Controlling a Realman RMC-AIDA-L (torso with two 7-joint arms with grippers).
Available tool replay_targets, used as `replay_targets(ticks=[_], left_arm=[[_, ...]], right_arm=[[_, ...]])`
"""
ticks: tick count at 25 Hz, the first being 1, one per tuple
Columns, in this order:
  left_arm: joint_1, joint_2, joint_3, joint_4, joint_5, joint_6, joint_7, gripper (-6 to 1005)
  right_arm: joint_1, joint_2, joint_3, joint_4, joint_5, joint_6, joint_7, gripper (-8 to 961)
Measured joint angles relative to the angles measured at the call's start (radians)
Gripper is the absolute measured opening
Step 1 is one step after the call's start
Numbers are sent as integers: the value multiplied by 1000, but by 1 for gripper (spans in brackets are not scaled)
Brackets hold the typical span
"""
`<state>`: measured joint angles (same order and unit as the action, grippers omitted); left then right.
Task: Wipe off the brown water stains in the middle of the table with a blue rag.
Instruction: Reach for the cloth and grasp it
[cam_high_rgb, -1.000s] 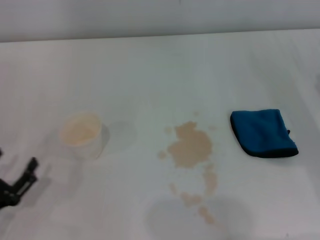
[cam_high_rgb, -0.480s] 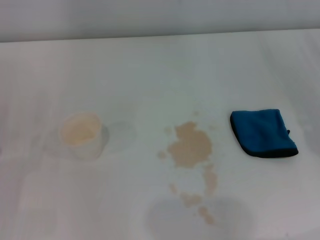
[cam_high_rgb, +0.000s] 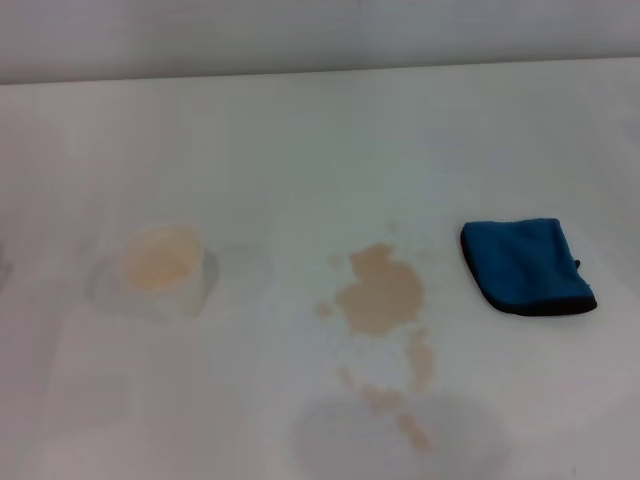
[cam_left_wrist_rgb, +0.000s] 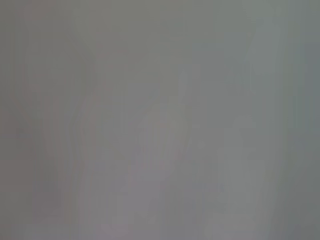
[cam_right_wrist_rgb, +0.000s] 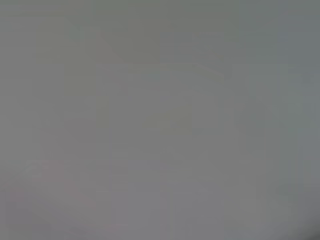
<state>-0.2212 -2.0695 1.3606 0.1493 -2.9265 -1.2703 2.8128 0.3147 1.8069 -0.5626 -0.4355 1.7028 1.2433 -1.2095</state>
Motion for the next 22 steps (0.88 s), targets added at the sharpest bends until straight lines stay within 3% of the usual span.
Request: replay_targets(ticks=[3, 7, 8, 10, 13, 14, 15, 18, 22], left_arm=[[-16, 1, -1, 5, 0, 7, 0, 879], [-28, 2, -2, 17, 0, 0, 0, 879], [-29, 3, -2, 23, 0, -5, 0, 879], [-29, 3, -2, 32, 0, -9, 1, 879], [-30, 3, -2, 39, 0, -10, 1, 879], [-30, 3, -2, 39, 0, -10, 1, 879], [-30, 3, -3, 39, -1, -10, 1, 879], [-31, 3, -3, 39, 0, -11, 1, 879], [-33, 3, -3, 40, 0, -11, 1, 880]], right_arm=[[27, -39, -74, -121, -122, 81, 165, 871], [85, -62, -88, -277, -333, 242, 305, 871], [130, -65, -89, -335, -430, 339, 344, 871], [153, -62, -90, -365, -477, 392, 359, 871], [202, -32, -105, -475, -614, 512, 391, 871], [230, 3, -135, -546, -729, 543, 415, 871], [230, 3, -135, -546, -729, 543, 415, 871], [262, 57, -215, -623, -896, 558, 461, 871], [297, 152, -290, -720, -1082, 551, 509, 871]])
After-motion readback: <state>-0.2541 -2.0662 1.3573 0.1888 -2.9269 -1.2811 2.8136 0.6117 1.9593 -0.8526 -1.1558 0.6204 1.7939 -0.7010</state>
